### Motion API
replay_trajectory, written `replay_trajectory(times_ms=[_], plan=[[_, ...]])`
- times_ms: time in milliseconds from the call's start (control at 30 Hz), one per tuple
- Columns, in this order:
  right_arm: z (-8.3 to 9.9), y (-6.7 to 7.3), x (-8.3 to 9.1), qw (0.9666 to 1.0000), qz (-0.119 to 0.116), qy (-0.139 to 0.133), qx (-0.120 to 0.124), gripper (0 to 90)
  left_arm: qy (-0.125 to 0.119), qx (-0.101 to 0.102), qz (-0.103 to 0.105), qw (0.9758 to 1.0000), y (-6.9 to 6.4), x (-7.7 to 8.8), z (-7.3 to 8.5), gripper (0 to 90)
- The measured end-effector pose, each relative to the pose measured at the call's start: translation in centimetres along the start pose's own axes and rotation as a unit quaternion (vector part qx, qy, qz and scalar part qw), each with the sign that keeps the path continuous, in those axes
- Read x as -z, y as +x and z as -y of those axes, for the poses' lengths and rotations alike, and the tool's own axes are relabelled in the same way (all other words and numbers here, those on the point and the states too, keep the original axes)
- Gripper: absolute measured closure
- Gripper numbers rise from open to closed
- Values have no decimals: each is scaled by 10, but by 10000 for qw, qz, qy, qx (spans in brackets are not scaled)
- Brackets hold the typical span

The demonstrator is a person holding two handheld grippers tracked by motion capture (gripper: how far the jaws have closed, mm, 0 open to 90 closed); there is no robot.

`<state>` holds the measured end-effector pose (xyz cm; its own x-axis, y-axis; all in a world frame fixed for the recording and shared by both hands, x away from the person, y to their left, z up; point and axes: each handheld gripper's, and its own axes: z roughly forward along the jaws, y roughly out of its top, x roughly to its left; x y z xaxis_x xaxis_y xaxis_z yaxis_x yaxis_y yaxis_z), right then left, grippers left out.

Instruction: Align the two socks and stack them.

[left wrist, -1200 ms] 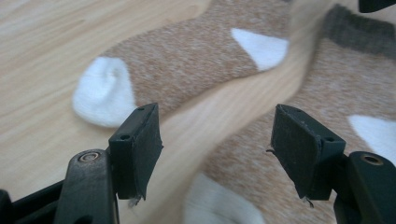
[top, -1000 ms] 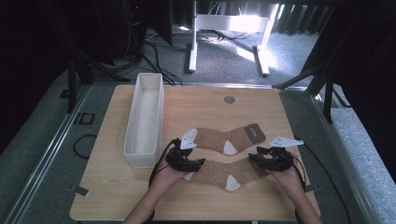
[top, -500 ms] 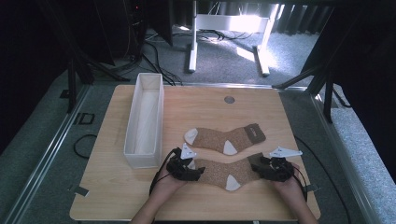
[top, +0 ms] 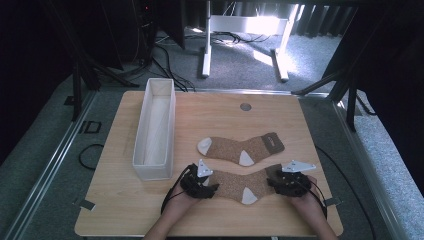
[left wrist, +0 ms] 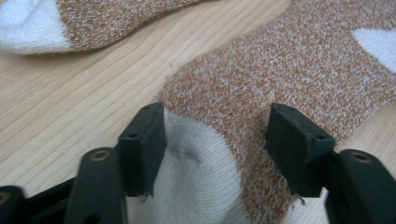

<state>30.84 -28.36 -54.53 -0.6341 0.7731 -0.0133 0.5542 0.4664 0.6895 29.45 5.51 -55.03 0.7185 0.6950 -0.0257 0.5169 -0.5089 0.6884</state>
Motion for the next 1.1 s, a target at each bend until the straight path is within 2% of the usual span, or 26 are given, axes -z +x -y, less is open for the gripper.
replay_trajectory(times_ms=[100,200,233,300,400,600,700,1100], plan=[[0,0,0,10000,-4,6,8,537,66,-45,1,10000,-2,1,-2,496],[-1,-1,1,10000,-38,40,-13,667,83,-77,51,9999,-5,1,-3,618],[-1,-1,1,9999,-118,55,-55,703,99,-77,55,9999,-6,2,-3,674],[-1,-1,1,9999,-151,59,-47,759,123,-97,28,9999,-7,2,-4,719],[-1,-1,3,9997,-222,40,-104,821,71,-15,8,10000,-7,3,-4,743],[-5,-2,11,9992,-384,-22,-134,840,-29,38,74,10000,-3,13,-11,748],[-10,-3,17,9992,-376,-126,-110,840,-109,-6,22,9999,-2,19,-18,749],[-37,-14,34,9986,-235,-475,-78,840,-361,62,-40,9993,6,29,-40,753]])
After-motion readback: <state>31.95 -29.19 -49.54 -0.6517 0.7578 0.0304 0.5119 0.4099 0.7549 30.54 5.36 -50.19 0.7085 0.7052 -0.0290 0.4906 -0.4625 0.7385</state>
